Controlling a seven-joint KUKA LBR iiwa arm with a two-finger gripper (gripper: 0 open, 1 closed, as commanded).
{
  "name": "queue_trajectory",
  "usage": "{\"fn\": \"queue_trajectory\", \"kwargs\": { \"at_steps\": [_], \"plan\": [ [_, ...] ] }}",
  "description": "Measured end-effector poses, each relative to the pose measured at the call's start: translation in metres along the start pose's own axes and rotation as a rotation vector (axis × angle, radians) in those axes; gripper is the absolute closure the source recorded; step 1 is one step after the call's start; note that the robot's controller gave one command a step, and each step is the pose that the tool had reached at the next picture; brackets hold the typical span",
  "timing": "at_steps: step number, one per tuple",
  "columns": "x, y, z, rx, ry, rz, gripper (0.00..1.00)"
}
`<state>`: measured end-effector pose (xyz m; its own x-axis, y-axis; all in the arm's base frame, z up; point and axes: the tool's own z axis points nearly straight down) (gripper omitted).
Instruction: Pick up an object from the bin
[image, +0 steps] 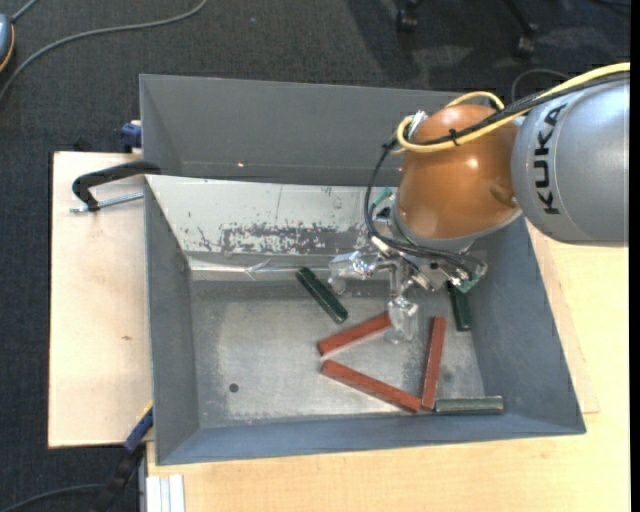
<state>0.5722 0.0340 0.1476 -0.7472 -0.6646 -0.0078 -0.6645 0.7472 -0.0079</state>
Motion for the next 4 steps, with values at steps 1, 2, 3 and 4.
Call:
{"fn": "queue_trajectory", "kwargs": {
  "at_steps": [1,2,3,4],
  "plan": [
    [0.082,-0.001,0.077,-0.007,0.007,0.201,0.00],
    [0.037,0.044,0.072,-0.007,0.001,0.125,0.00],
    [-0.041,0.094,0.022,-0.006,-0.006,0.039,0.00],
    [-0.006,0.063,0.077,-0.009,0.004,-0.268,0.00]
  ]
}}
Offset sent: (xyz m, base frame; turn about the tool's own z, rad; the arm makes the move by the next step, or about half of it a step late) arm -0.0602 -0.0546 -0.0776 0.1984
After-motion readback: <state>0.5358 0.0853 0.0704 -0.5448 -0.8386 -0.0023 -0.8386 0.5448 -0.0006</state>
